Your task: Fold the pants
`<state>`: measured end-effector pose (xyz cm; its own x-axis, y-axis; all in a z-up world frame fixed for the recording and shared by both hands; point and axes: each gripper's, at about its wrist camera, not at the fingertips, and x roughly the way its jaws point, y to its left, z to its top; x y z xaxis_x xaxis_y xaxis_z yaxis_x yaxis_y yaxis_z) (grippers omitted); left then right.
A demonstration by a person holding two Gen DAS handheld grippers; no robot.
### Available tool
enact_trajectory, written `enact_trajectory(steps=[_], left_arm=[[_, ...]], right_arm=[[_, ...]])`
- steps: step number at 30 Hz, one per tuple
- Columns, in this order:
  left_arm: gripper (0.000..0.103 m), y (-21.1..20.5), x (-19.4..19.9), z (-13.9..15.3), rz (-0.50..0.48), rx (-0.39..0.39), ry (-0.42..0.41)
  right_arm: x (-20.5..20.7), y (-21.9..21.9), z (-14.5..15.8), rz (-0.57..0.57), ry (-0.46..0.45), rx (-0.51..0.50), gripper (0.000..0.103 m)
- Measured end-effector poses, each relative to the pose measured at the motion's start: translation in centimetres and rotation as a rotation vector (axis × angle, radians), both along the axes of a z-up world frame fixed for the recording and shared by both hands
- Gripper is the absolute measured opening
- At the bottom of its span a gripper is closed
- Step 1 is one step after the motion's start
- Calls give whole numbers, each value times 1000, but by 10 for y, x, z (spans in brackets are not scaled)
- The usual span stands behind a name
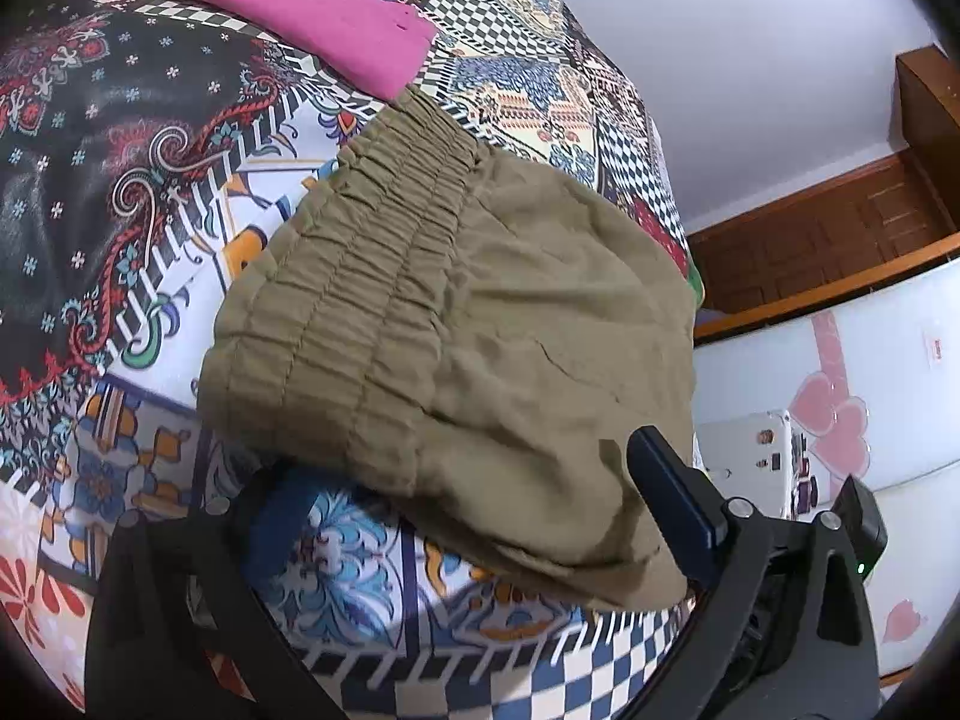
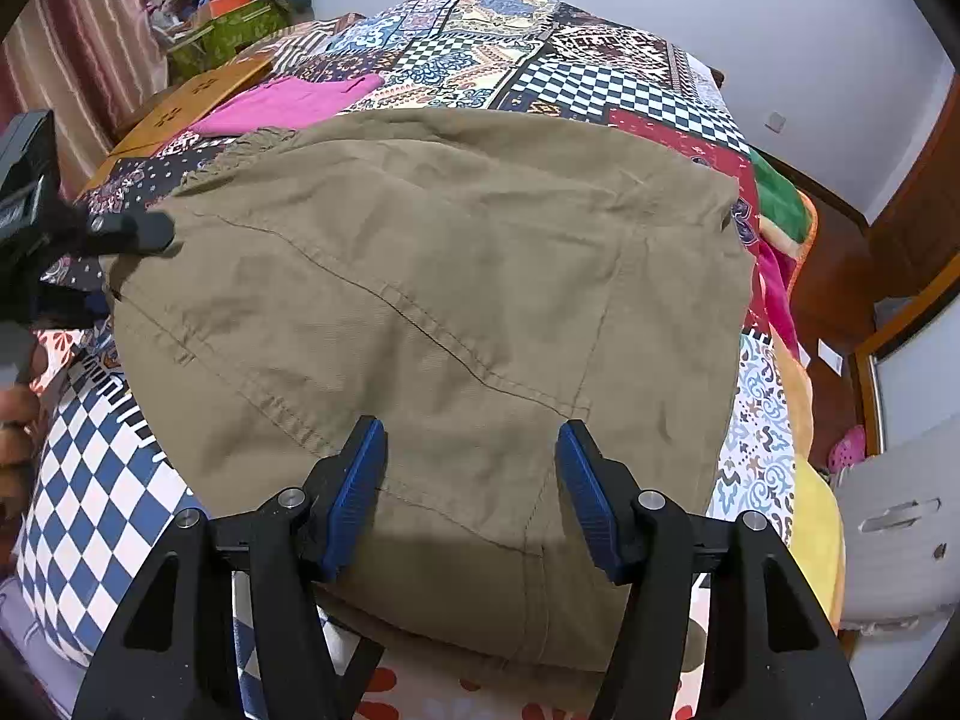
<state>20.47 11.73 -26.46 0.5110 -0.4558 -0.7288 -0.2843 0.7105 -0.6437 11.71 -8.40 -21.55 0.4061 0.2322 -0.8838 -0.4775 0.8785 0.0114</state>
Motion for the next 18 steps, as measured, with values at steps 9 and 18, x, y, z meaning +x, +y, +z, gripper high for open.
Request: enact_trajectory(steps=[9,18], left_arm=[[63,15,6,2,83,32,-3],[37,-6,-4,34,53,282,-103]], right_arm=[[1,0,0,-3,4,-4,56],[2,1,1,-2,5,-26,56]])
